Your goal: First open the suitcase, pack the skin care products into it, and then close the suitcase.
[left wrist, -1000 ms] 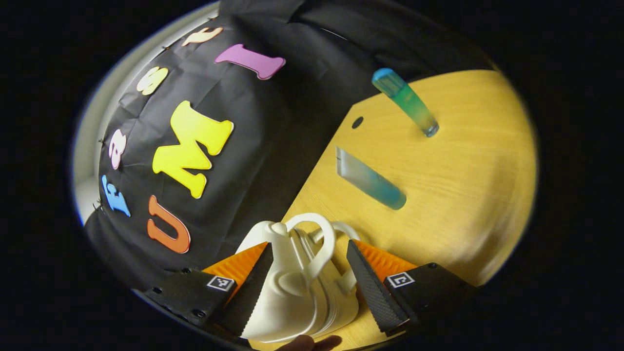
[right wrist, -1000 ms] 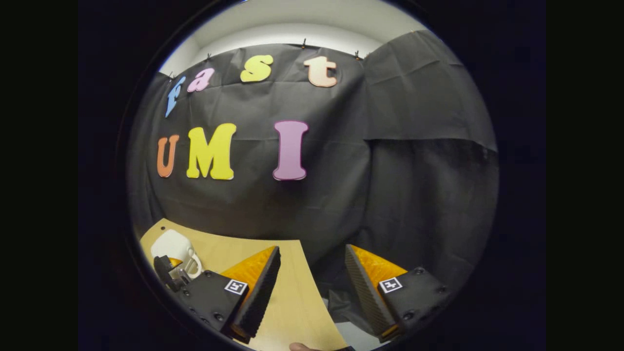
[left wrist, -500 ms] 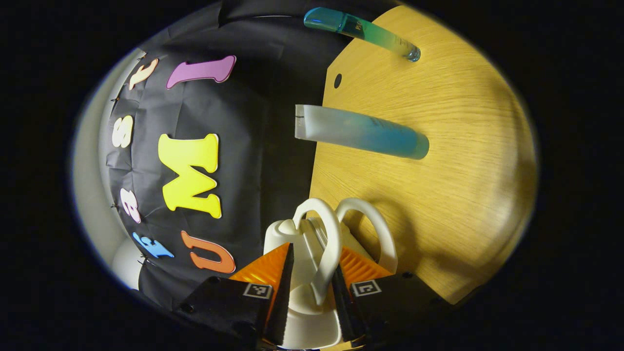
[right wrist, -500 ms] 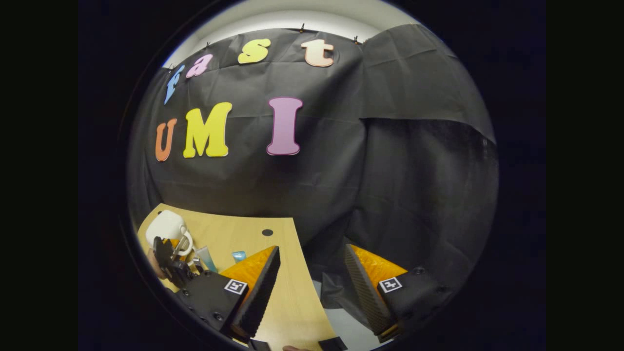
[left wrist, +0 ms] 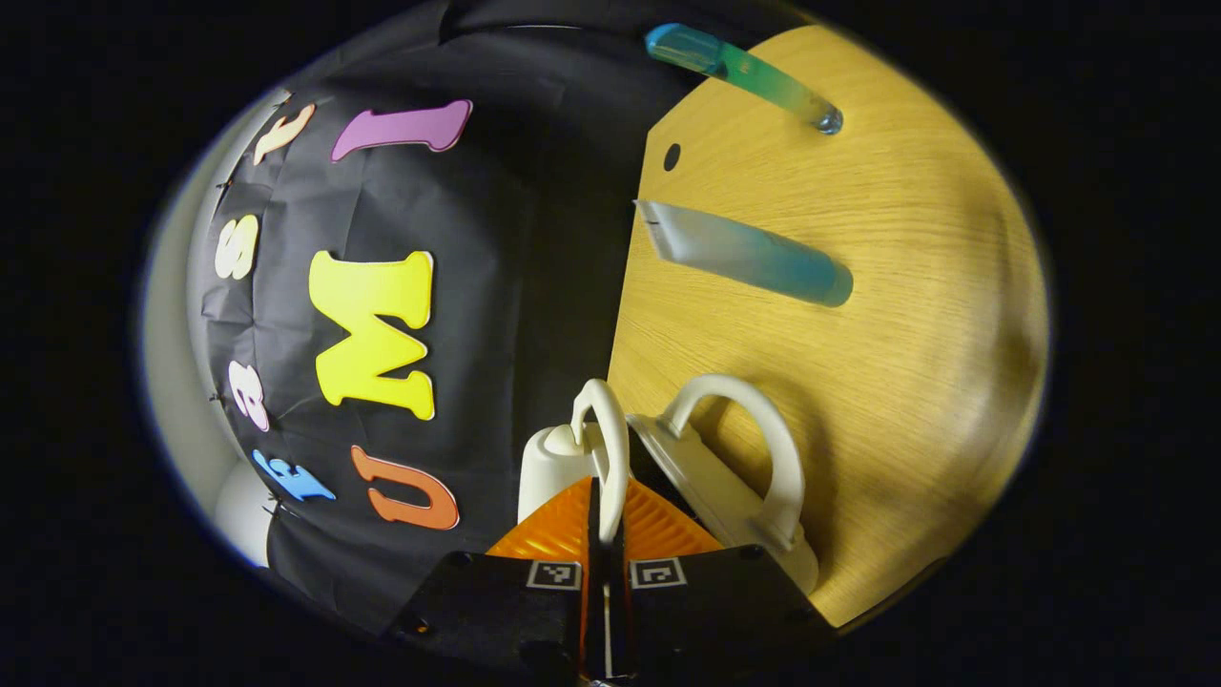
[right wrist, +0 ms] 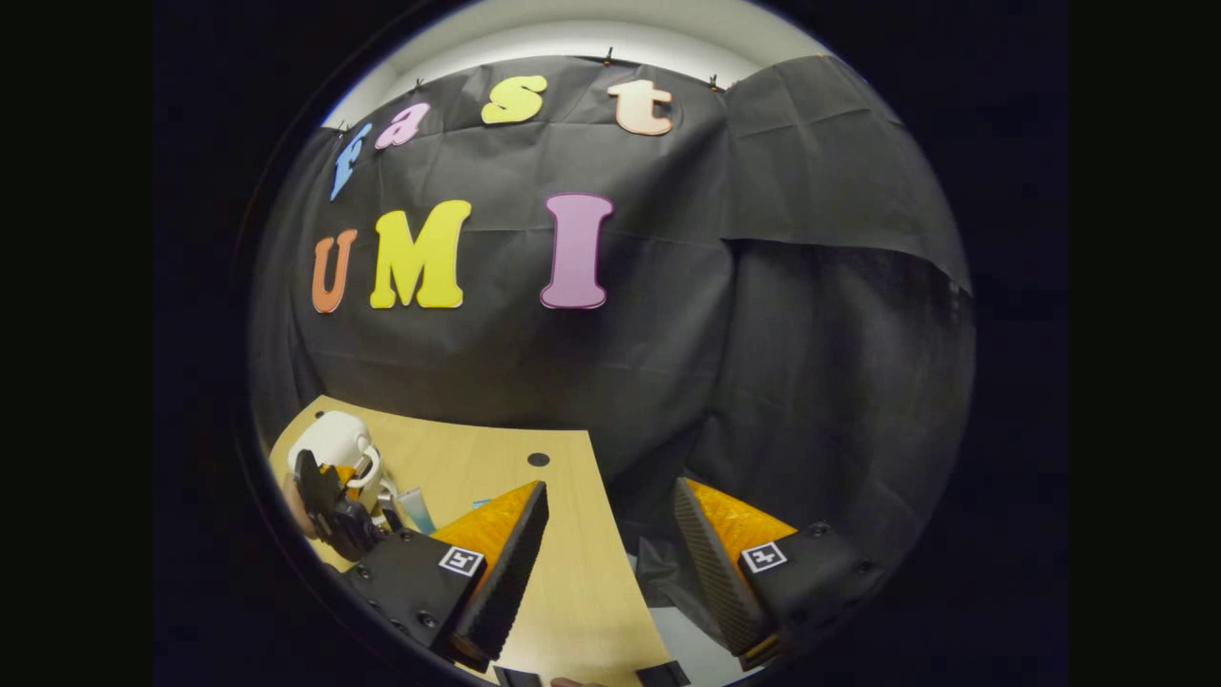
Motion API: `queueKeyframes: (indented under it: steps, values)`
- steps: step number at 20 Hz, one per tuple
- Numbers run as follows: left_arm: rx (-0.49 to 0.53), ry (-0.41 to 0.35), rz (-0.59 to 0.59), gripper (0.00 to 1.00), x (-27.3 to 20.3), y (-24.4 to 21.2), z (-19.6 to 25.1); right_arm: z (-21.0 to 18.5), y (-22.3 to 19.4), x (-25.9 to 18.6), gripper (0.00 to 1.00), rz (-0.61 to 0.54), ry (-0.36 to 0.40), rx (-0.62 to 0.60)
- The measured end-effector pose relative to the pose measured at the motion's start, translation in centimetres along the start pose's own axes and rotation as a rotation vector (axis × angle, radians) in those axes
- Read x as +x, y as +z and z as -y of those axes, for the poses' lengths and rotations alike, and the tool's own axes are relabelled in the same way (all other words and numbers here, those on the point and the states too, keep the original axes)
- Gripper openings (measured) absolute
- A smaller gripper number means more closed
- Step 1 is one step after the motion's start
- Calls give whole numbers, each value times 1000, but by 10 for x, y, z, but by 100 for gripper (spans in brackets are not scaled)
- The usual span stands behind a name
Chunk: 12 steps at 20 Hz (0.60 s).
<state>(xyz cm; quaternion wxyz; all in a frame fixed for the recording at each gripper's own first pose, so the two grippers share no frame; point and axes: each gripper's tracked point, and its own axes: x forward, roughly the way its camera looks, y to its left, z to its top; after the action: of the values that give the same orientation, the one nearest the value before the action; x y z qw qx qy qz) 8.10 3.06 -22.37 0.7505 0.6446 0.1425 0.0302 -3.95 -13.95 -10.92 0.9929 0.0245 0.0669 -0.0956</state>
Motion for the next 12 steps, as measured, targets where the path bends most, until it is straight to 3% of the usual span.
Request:
queueKeyframes:
  steps: [7, 12]
  values:
    - [-264, 2, 19, 4, -10, -35, -95, -70, 22, 14, 79, 37, 60, -48]
    - [-599, -66, 22, 4, -3, -100, -148, -124, 26, 24, 80, 16, 103, -15]
